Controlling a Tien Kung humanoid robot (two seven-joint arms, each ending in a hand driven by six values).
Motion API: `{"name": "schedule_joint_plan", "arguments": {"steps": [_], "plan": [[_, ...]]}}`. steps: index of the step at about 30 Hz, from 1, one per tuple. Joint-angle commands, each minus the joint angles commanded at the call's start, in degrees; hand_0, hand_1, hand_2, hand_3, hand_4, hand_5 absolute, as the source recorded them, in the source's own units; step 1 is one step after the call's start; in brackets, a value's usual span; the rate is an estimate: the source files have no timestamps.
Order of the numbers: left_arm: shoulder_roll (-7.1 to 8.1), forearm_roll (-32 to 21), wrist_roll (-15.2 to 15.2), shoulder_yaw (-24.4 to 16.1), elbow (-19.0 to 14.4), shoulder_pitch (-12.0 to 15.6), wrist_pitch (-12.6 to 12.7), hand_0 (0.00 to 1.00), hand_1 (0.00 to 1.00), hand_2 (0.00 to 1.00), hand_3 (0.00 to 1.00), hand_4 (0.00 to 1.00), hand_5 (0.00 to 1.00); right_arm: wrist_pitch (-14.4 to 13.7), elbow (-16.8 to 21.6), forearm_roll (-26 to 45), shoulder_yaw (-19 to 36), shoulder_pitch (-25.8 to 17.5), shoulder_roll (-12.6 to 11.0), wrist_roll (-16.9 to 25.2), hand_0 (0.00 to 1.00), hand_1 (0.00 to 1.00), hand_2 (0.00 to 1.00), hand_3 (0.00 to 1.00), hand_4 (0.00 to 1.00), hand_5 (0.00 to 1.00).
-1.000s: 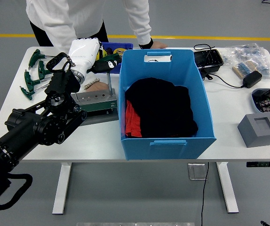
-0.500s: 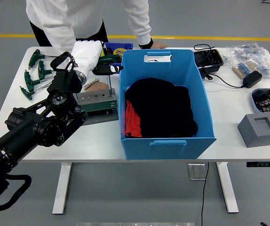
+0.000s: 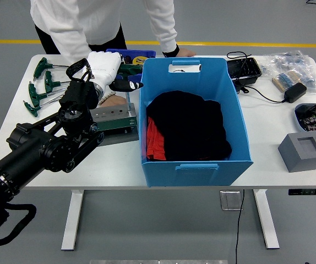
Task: Lift tool from toolbox,place it in box,lift tool from toolbox,place it in box
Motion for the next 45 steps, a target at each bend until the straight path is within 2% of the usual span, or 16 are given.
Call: {"name": "schedule_joint_plan", "arguments": {"steps": [3, 4, 9, 10, 15, 16, 21, 22, 27, 28, 33, 34, 39, 40, 45], "plan": [[0.06, -0.1, 0.2, 0.1, -0.1, -0.1, -0.5, 0.263, 0.225, 0.303, 0.489, 0.998, 0.752, 0.0, 0.0, 0.0, 0.1, -0.1, 0.0, 0.0, 0.684, 0.673, 0.749, 0.598, 0.8, 0.74], [0.06, -0.2, 0.2, 0.1, -0.1, -0.1, -0.5, 0.227, 0.172, 0.206, 0.362, 0.998, 0.759, 0.0, 0.0, 0.0, 0.0, -0.1, 0.0, 0.0, 0.684, 0.673, 0.748, 0.598, 0.8, 0.739], [-0.03, -0.7, 0.2, 0.4, 0.2, -0.3, -0.5, 0.227, 0.172, 0.206, 0.362, 0.998, 0.759, 0.0, 0.0, 0.1, -0.1, 0.0, 0.0, 0.0, 0.684, 0.673, 0.748, 0.598, 0.8, 0.739], [-0.04, -0.8, 0.2, 0.4, 0.3, -0.3, -0.6, 0.207, 0.145, 0.18, 0.311, 0.998, 0.762, 0.0, 0.0, 0.2, -0.1, 0.0, 0.0, 0.0, 0.684, 0.673, 0.748, 0.598, 0.8, 0.739], [-0.12, -2.2, 0.2, 0.7, 1.3, -0.2, -0.5, 0.207, 0.145, 0.18, 0.311, 0.998, 0.762, 0.1, 0.0, 0.4, -0.3, 0.2, 0.0, 0.1, 0.684, 0.673, 0.748, 0.598, 0.8, 0.739], [-0.14, -2.4, 0.1, 0.8, 1.5, -0.2, -0.2, 0.18, 0.117, 0.136, 0.24, 0.998, 0.771, 0.1, 0.0, 0.5, -0.3, 0.3, 0.0, 0.1, 0.684, 0.673, 0.748, 0.598, 0.8, 0.739], [-0.25, -3.2, -0.5, 1.0, 2.4, -0.4, 1.3, 0.18, 0.117, 0.136, 0.24, 0.998, 0.771, 0.0, -0.1, 0.6, -0.4, 0.4, 0.0, 0.1, 0.684, 0.673, 0.748, 0.598, 0.8, 0.739], [-0.28, -3.3, -0.6, 1.0, 2.6, -0.4, 1.5, 0.156, 0.091, 0.102, 0.186, 0.998, 0.77, 0.0, -0.1, 0.6, -0.4, 0.4, 0.0, 0.1, 0.684, 0.671, 0.748, 0.597, 0.8, 0.739], [-0.41, -3.9, -1.2, 1.3, 3.5, -0.5, 3.5, 0.156, 0.091, 0.102, 0.186, 0.998, 0.77, 0.0, 0.0, 0.7, -0.5, 0.6, 0.0, 0.1, 0.684, 0.671, 0.748, 0.597, 0.8, 0.739], [-0.45, -4.0, -1.3, 1.4, 3.8, -0.5, 4.0, 0.175, 0.042, 0.062, 0.139, 0.998, 0.764, 0.0, -0.1, 0.7, -0.5, 0.6, 0.0, 0.1, 0.685, 0.672, 0.747, 0.597, 0.8, 0.739], [-0.52, -4.6, -1.9, 1.8, 4.8, -0.4, 5.6, 0.175, 0.042, 0.062, 0.139, 0.998, 0.764, 0.0, -0.1, 1.0, -0.7, 0.7, 0.0, 0.2, 0.685, 0.672, 0.747, 0.597, 0.8, 0.739], [-0.53, -4.7, -2.1, 1.9, 5.0, -0.4, 5.9, 0.16, 0.027, 0.045, 0.109, 0.998, 0.731, 0.0, -0.1, 1.0, -0.7, 0.7, 0.0, 0.2, 0.684, 0.671, 0.747, 0.597, 0.799, 0.739], [-0.58, -5.5, -2.9, 2.2, 5.9, -0.3, 7.7, 0.16, 0.027, 0.045, 0.109, 0.998, 0.731, -0.1, -0.1, 1.0, -0.7, 0.8, 0.0, 0.2, 0.684, 0.671, 0.747, 0.597, 0.799, 0.739], [-0.58, -5.6, -3.1, 2.3, 6.0, -0.3, 7.9, 0.146, 0.011, 0.029, 0.083, 0.891, 0.617, -0.1, -0.1, 1.0, -0.7, 0.8, 0.0, 0.2, 0.684, 0.672, 0.748, 0.597, 0.799, 0.737], [-0.58, -6.3, -4.1, 2.5, 6.8, -0.2, 8.9, 0.146, 0.011, 0.029, 0.083, 0.891, 0.617, -0.1, -0.1, 0.9, -0.6, 0.9, 0.0, 0.1, 0.684, 0.672, 0.748, 0.597, 0.799, 0.737]]}}
